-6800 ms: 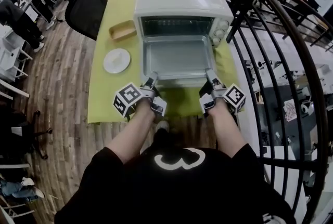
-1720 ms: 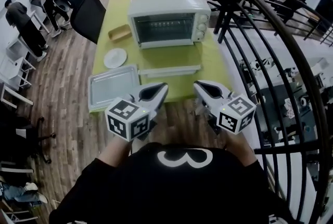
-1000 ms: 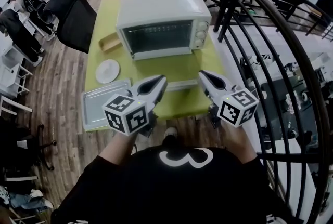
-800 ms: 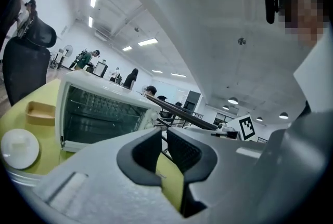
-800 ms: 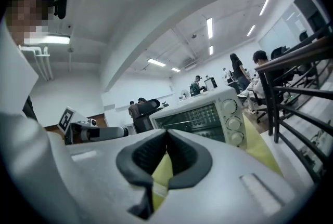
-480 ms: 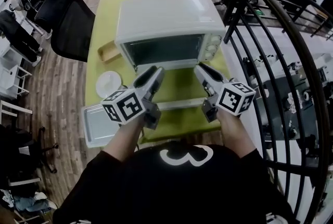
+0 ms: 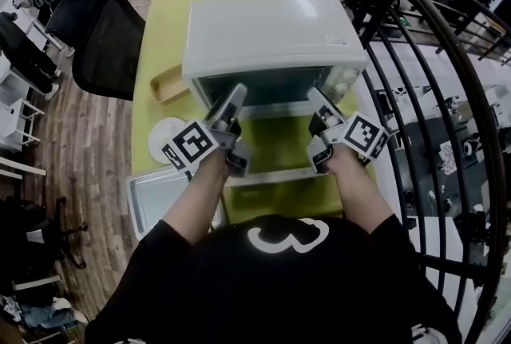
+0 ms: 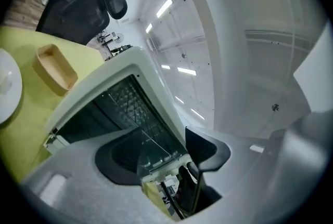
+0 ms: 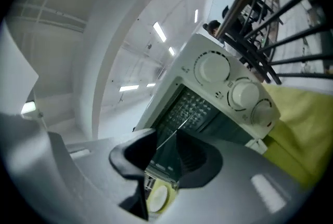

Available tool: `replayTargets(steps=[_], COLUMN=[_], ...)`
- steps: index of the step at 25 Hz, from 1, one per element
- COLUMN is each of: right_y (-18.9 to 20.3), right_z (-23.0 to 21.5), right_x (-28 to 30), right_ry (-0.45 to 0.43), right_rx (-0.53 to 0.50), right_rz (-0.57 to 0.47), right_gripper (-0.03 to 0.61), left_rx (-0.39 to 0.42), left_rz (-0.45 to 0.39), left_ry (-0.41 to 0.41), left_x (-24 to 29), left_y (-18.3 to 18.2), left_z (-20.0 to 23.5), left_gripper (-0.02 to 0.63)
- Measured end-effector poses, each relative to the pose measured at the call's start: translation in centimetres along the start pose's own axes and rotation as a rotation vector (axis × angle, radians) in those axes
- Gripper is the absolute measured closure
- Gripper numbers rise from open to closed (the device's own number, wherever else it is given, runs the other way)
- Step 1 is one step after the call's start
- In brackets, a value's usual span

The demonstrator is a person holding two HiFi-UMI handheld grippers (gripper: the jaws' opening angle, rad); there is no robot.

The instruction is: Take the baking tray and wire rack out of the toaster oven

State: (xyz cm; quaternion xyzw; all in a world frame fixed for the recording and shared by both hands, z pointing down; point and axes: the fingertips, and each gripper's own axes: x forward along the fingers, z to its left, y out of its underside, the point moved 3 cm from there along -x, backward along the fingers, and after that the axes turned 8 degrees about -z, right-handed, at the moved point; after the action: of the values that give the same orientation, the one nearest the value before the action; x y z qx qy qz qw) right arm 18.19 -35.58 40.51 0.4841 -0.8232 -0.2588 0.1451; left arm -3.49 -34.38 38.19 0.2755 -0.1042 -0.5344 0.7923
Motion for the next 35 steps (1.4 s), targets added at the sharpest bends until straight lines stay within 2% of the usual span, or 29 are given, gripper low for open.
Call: replayTargets(steps=[2, 7, 11, 14, 17, 22, 26, 30, 35], right_y=[0.0, 0.0, -0.3, -0.9, -1.2, -1.3, -1.3, -1.1, -1.3], right_z=[-0.8, -2.9, -4.3, -5.1, -5.5, -5.6, -5.1, -5.1, -5.0], right_x=[1.7, 4.4, 6.2, 7.5, 8.7, 9.7, 10.1, 10.0, 9.9], right_ry=[-0.009, 0.031, 0.061, 0.073, 0.074, 0.042, 0.014, 0.011, 0.004], right_rx=[0.072, 0.095, 0.128, 0.135, 0.148, 0.167, 0.175, 0.195, 0.202], right_rz=[-0.016, -0.026, -0.041, -0.048, -0.048, -0.053, -0.065, -0.069, -0.076], right_gripper=[0.433, 0.423, 0.423, 0.423, 0.424, 0.459, 0.515, 0.517, 0.518], left_rx=[-0.030, -0.108, -0.174, -0.229, -0.270, -0.287, -0.260, -0.253, -0.260], left_rz=[-0.020, -0.034, -0.084, -0.119, -0.142, -0.160, -0.166, -0.170, -0.171], left_ry=[-0.029, -0.133, -0.203, -0.220, -0.228, -0.230, -0.209, -0.194, -0.198], left_x=[1.0, 2.3, 3.3, 4.3, 5.2, 6.0, 6.3, 6.3, 6.3], left_y=[-0.3, 0.3, -0.3, -0.7, -0.9, -0.9, -1.3, -1.4, -1.5], left_z=[1.6, 5.3, 7.6, 8.6, 9.2, 9.5, 9.0, 8.7, 8.6], left_gripper=[0.367, 0.368, 0.370, 0.375, 0.413, 0.458, 0.521, 0.568, 0.570])
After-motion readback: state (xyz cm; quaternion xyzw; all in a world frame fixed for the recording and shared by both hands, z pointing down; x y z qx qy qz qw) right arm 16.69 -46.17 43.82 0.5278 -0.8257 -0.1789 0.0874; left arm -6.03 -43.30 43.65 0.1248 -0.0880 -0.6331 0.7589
